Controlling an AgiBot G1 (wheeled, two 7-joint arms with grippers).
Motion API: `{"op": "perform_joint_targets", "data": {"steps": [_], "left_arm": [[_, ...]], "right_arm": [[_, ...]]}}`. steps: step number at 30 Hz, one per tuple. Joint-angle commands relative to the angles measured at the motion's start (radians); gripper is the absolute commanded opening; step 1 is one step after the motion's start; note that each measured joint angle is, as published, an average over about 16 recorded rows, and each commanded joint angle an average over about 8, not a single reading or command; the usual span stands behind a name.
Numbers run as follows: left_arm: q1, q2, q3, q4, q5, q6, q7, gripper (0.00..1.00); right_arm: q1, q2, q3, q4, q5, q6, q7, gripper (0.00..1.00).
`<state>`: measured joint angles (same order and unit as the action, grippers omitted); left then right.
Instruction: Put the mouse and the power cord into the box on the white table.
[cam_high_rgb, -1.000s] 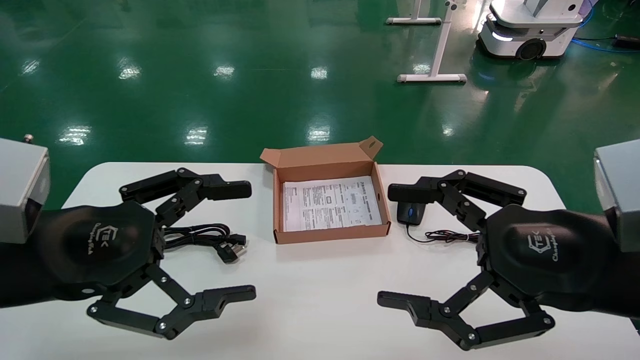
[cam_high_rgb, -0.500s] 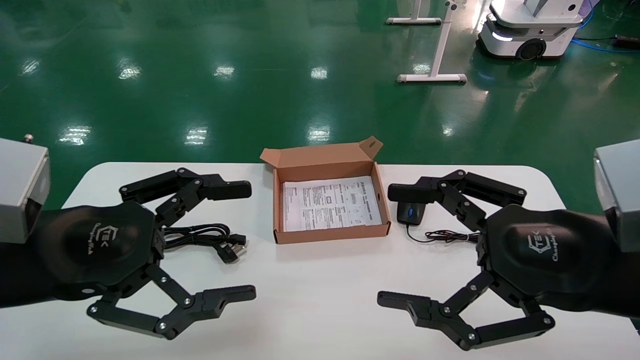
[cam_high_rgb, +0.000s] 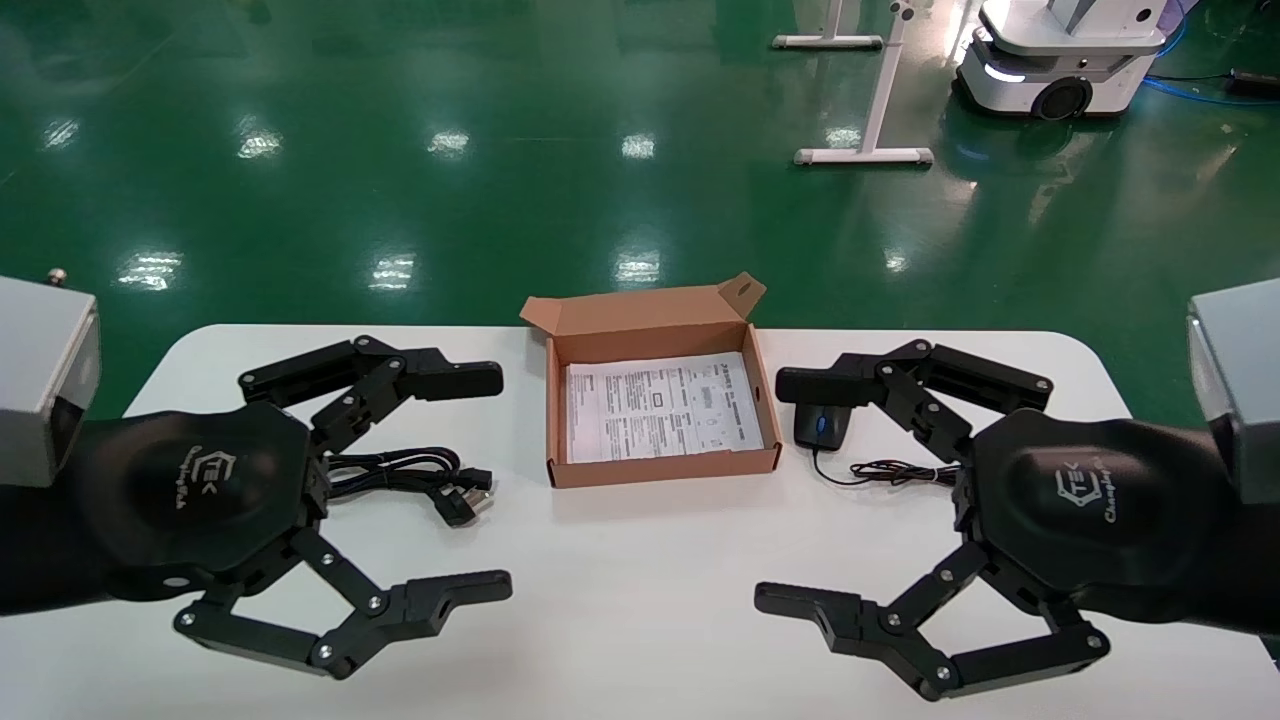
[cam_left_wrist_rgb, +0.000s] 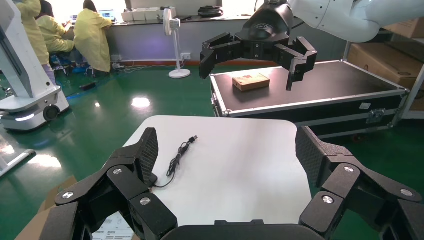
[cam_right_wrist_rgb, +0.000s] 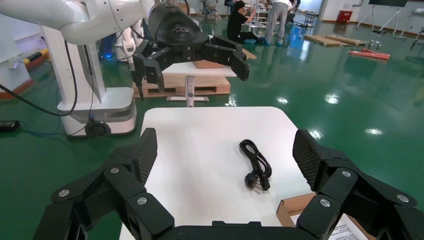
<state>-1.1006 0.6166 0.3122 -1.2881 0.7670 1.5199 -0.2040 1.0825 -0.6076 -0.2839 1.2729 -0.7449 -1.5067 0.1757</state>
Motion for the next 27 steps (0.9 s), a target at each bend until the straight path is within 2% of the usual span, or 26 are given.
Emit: {"op": "perform_joint_targets", "data": {"steps": [1, 6, 9, 13, 20, 27], "left_arm": [[0.008, -0.003, -0.007, -0.001, -0.006, 0.001, 0.003, 1.00], [-0.099, 0.026, 0.120, -0.002, 0.130, 0.057, -0.050, 1.00], [-0.179, 0.052, 0.214, 0.026, 0.234, 0.066, -0.068, 1.00], [-0.272, 0.088, 0.325, 0.109, 0.372, 0.065, -0.055, 1.00], [-0.462, 0.168, 0.500, 0.331, 0.608, 0.062, 0.022, 1.00], [-0.628, 0.266, 0.600, 0.586, 0.774, 0.040, 0.157, 1.00]], "right_arm": [[-0.003, 0.000, 0.002, 0.005, 0.004, 0.004, 0.004, 1.00], [0.035, 0.010, -0.021, -0.055, -0.056, -0.045, -0.054, 1.00], [0.080, 0.014, -0.054, -0.128, -0.118, -0.070, -0.124, 1.00], [0.152, 0.005, -0.107, -0.257, -0.219, -0.066, -0.234, 1.00], [0.297, -0.068, -0.194, -0.498, -0.433, -0.033, -0.441, 1.00], [0.441, -0.167, -0.289, -0.705, -0.640, -0.009, -0.658, 1.00]]}}
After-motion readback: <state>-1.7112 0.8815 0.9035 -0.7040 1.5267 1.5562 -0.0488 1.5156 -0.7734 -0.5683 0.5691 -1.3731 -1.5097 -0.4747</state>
